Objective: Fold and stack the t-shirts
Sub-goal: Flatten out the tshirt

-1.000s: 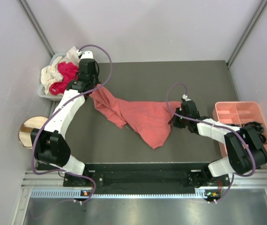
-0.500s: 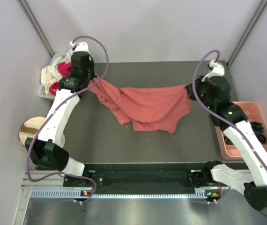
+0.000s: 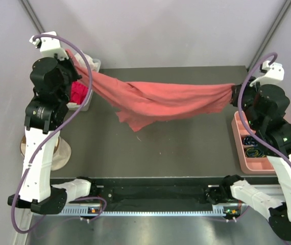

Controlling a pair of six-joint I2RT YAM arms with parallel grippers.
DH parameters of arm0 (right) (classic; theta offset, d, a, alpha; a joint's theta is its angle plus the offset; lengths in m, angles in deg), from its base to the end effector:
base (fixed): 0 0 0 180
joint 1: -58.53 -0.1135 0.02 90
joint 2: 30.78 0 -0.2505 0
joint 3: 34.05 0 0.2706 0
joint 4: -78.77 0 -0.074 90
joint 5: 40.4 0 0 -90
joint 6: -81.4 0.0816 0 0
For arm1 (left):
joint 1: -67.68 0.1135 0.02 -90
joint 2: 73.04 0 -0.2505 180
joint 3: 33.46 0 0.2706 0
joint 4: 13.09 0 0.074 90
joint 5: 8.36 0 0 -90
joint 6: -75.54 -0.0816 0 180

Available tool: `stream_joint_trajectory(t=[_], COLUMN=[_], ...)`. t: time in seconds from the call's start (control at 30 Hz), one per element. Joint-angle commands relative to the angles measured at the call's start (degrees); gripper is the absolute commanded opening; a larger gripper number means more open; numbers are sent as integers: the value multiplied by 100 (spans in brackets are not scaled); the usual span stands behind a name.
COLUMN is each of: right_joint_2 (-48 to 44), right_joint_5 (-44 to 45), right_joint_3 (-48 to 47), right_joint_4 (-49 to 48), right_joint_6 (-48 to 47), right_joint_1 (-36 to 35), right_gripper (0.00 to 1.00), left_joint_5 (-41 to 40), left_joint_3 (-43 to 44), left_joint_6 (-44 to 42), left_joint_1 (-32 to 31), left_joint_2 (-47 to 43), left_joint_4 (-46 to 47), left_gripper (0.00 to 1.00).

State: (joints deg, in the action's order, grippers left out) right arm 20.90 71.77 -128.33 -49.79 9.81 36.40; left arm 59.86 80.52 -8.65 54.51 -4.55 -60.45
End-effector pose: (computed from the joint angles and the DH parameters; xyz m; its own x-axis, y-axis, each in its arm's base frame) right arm 0.2077 0.0512 0.4702 -0.1362 0.2604 -0.9559 0.0417 0.9655 0.2570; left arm 0.2674 -0.0315 0.5346 -0.0165 -0.0927 -0.9956 -0.1520 0.9844 -0.0891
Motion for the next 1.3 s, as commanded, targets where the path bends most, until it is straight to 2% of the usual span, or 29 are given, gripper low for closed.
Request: stream_joint_trajectory(t=[0.0,0.37,0.7,1.03,1.27], right_joint_2=[-220,-738,-870,-1265,-1354], right_joint_5=[727,806,789,560,848], right_joint_3=[-334,-650,-616,-905,-968], right_joint_4=[153,549,751,1155,1217], right_joint_6=[-365,-409,-365,-321,-198], right_joint_1=[-37,-37,-37,-37,-37], right_gripper=[0,0,0,0,0], left_joint_5=[-195,-116,-28,227,8], left_joint_3=[114,193,114,527,475], left_joint_6=[-176,-150,-123,52,35], left_joint_1=[25,25,25,25,25], left_joint_2=[-72,-661,-767,-1065,-1286], left_joint_4=[-123,-439,-562,-1001,-985], left_gripper=[0,0,0,0,0])
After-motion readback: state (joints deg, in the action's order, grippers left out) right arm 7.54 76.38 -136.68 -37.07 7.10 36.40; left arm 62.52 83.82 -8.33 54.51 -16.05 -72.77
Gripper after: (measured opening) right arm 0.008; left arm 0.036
